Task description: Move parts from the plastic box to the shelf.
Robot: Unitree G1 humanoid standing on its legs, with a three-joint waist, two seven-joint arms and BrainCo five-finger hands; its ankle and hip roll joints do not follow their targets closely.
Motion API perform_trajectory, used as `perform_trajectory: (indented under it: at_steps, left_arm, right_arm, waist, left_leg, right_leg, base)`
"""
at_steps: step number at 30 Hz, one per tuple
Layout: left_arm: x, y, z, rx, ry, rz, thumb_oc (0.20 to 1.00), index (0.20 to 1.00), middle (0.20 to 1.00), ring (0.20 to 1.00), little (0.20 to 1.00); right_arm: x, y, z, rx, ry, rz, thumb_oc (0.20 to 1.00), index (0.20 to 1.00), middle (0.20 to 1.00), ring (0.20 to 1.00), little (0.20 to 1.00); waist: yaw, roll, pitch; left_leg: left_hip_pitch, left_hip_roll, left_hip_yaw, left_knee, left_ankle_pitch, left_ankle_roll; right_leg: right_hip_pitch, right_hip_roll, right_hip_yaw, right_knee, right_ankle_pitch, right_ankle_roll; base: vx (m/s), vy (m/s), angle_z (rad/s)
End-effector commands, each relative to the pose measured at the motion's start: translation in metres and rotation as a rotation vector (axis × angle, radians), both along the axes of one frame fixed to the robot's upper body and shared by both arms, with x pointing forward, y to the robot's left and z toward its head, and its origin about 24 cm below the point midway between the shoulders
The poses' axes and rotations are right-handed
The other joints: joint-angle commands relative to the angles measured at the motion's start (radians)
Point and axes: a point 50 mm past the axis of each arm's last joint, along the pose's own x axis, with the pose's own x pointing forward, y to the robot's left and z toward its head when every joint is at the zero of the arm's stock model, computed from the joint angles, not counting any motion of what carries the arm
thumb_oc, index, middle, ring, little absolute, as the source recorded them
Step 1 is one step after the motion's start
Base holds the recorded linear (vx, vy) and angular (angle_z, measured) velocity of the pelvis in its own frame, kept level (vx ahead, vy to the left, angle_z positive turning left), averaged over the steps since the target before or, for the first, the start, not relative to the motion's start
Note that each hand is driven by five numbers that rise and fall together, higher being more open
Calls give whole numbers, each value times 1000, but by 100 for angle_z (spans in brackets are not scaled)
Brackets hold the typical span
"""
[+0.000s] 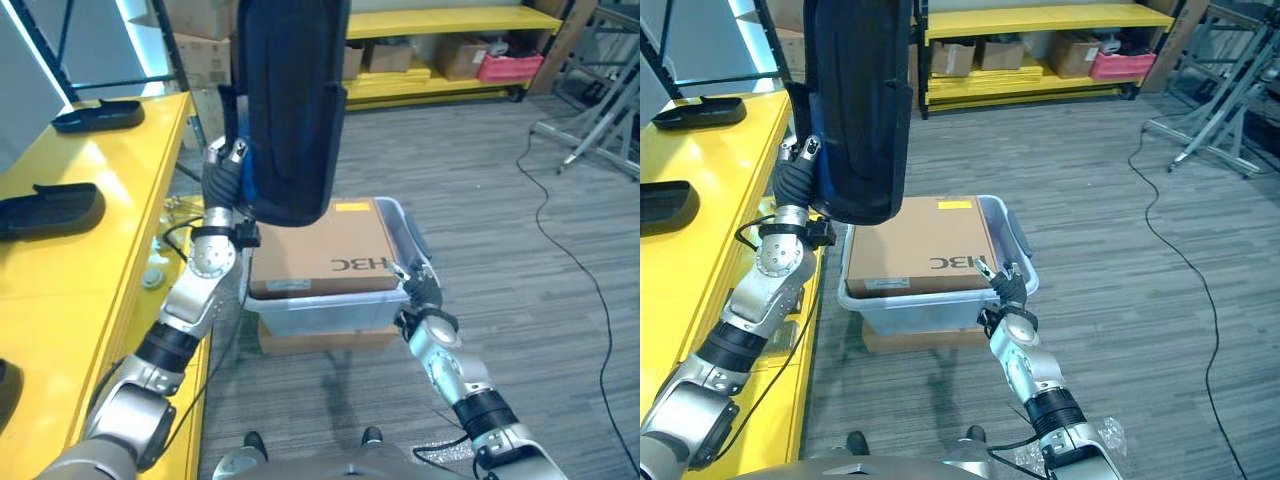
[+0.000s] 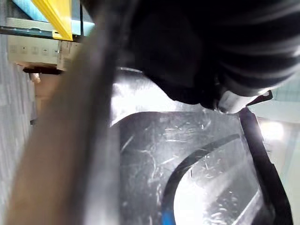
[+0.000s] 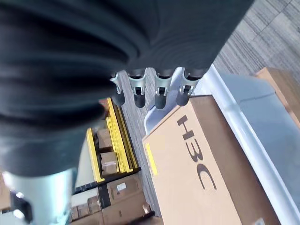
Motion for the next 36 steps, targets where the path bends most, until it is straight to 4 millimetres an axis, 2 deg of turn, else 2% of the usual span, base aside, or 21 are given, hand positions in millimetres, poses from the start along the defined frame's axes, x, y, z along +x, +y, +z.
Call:
perform_trajectory:
  at_steps: [1, 6, 7, 9, 10, 11, 14, 18, 21, 22, 23, 25, 26, 28, 31, 32, 34, 35, 36]
  left_arm:
    - [-4, 4, 43, 9, -210, 4, 200, 200, 200, 200, 200]
    - [-24, 26, 44, 27, -270, 38, 200, 200, 200, 200, 200]
    - [-30, 34, 47, 50, -303, 44, 200, 200, 200, 200, 200]
    - [-36, 41, 50, 53, -329, 17, 200, 200, 200, 200, 200]
    - [-36, 42, 50, 52, -330, 20, 200, 200, 200, 200, 200]
    - [-44, 49, 52, 41, -356, 18, 200, 200, 200, 200, 200]
    - [-54, 56, 54, 56, -392, 53, 200, 200, 200, 200, 200]
    - [-76, 75, 61, 73, -483, 123, 200, 200, 200, 200, 200]
    - [-91, 85, 68, 59, -558, 164, 200, 200, 200, 200, 200]
    - [-96, 89, 71, 66, -589, 198, 200, 200, 200, 200, 200]
    - [-96, 89, 71, 67, -589, 199, 200, 200, 200, 200, 200]
    - [-99, 92, 71, 72, -589, 214, 200, 200, 200, 200, 200]
    - [-100, 92, 71, 74, -590, 218, 200, 200, 200, 200, 200]
    - [-102, 94, 71, 81, -578, 228, 200, 200, 200, 200, 200]
    - [-104, 96, 70, 79, -572, 228, 200, 200, 200, 200, 200]
    - [-105, 97, 68, 79, -569, 227, 200, 200, 200, 200, 200]
    - [-104, 96, 65, 73, -561, 219, 200, 200, 200, 200, 200]
    - [-103, 95, 63, 70, -559, 220, 200, 200, 200, 200, 200]
    - [-103, 95, 63, 72, -558, 223, 200, 200, 200, 200, 200]
  right_arm:
    - [9, 7, 18, 58, -103, 10, 1000, 1000, 1000, 1000, 1000]
    - [-1, 13, 10, 16, -90, 9, 1000, 1000, 1000, 1000, 1000]
    - [-7, 8, 4, -33, -68, -4, 1000, 1000, 1000, 1000, 1000]
    - [-17, -11, -2, -170, -41, -33, 1000, 1000, 1000, 1000, 1000]
    - [-18, -13, -3, -209, -29, -6, 1000, 1000, 1000, 1000, 1000]
    - [-28, -26, -10, -334, 34, 71, 1000, 1000, 1000, 1000, 1000]
    - [-39, -27, -24, -334, 132, 138, 1000, 1000, 1000, 1000, 1000]
    - [-72, -33, -66, -430, 365, 320, 1000, 1000, 1000, 1000, 1000]
    - [-92, -31, -91, -463, 519, 444, 1000, 1000, 1000, 1000, 1000]
    - [-107, -28, -107, -479, 605, 488, 1000, 1000, 1000, 1000, 1000]
    - [-106, -27, -107, -479, 605, 488, 1000, 1000, 1000, 1000, 1000]
    - [-127, -29, -127, -453, 768, 514, 1000, 1000, 1000, 1000, 1000]
    - [-128, -29, -129, -454, 782, 516, 1000, 1000, 1000, 1000, 1000]
    - [-151, -32, -148, -409, 919, 490, 1000, 1000, 1000, 1000, 1000]
    - [-168, -36, -159, -379, 996, 468, 1000, 1000, 1000, 1000, 1000]
    - [-180, -39, -163, -364, 1038, 451, 1000, 1000, 1000, 1000, 1000]
    - [-191, -38, -167, -344, 1080, 436, 1000, 1000, 1000, 1000, 1000]
    - [-194, -36, -169, -338, 1096, 437, 1000, 1000, 1000, 1000, 1000]
    - [-195, -36, -169, -340, 1101, 441, 1000, 1000, 1000, 1000, 1000]
  waist:
    - [59, 22, 2]
    - [104, 31, 11]
    - [107, 33, 18]
    - [88, 30, 21]
    - [83, 30, 20]
    - [68, 24, 21]
    - [74, 17, 23]
    - [111, 3, 33]
    - [145, 0, 43]
    - [167, -2, 52]
    - [166, -3, 53]
    - [197, -5, 61]
    - [197, -5, 61]
    - [225, -4, 68]
    - [226, -2, 67]
    - [214, -2, 61]
    - [191, 1, 61]
    - [180, 3, 60]
    - [176, 3, 59]
  left_leg:
    - [40, -62, -91, -2, -127, 42]
    - [12, -80, -180, -2, -124, 61]
    - [7, -86, -221, -2, -124, 66]
    - [-5, -98, -287, -2, -121, 70]
    - [-10, -99, -296, -2, -119, 70]
    - [-21, -110, -342, -2, -115, 69]
    - [-30, -112, -364, -2, -106, 60]
    - [-50, -107, -405, -2, -87, 37]
    - [-64, -97, -428, -2, -67, 16]
    - [-74, -92, -444, -2, -54, 2]
    - [-74, -92, -445, -2, -54, 1]
    - [-82, -87, -458, 5, -47, -17]
    - [-88, -87, -462, 4, -40, -18]
    - [-100, -76, -442, 15, -35, -36]
    - [-117, -54, -351, 33, -38, -49]
    - [-127, -28, -253, 41, -47, -65]
    - [-143, -14, -101, 87, -58, -64]
    - [-143, -12, -37, 96, -64, -57]
    - [-143, -11, -22, 98, -66, -55]
  right_leg:
    - [41, 20, -39, 5, -117, 31]
    - [26, 5, -29, 56, -142, 39]
    - [18, 17, 1, 79, -161, 32]
    - [0, 60, 73, 99, -186, 10]
    - [-4, 66, 79, 99, -186, 7]
    - [-10, 99, 119, 104, -198, -11]
    - [-13, 112, 112, 110, -205, -19]
    - [-10, 132, 82, 111, -217, -39]
    - [-9, 140, 52, 121, -231, -55]
    - [-5, 145, 35, 125, -235, -62]
    - [-4, 145, 34, 125, -235, -62]
    - [9, 151, 14, 129, -243, -69]
    - [8, 151, 9, 127, -239, -69]
    - [25, 154, -18, 117, -238, -70]
    - [35, 150, -67, 100, -228, -65]
    - [48, 148, -98, 82, -229, -55]
    - [50, 135, -159, 82, -219, -46]
    - [48, 127, -185, 87, -217, -42]
    - [47, 125, -192, 90, -217, -41]
  base:
    - [-34, 37, 22]
    - [-53, 30, 31]
    - [-22, -6, 54]
    - [-5, -28, 74]
    - [-1, -41, 242]
    - [-18, -42, 240]
    - [-48, -71, 115]
    - [-67, -100, 58]
    - [-102, -90, 60]
    - [-91, -79, 43]
    - [-67, -95, 43]
    - [-25, -73, 29]
    - [-4, -59, 31]
    - [9, -48, 37]
    - [30, 5, 57]
    - [63, 33, 108]
    - [33, 99, 104]
    - [10, 123, 121]
    - [65, 182, 158]
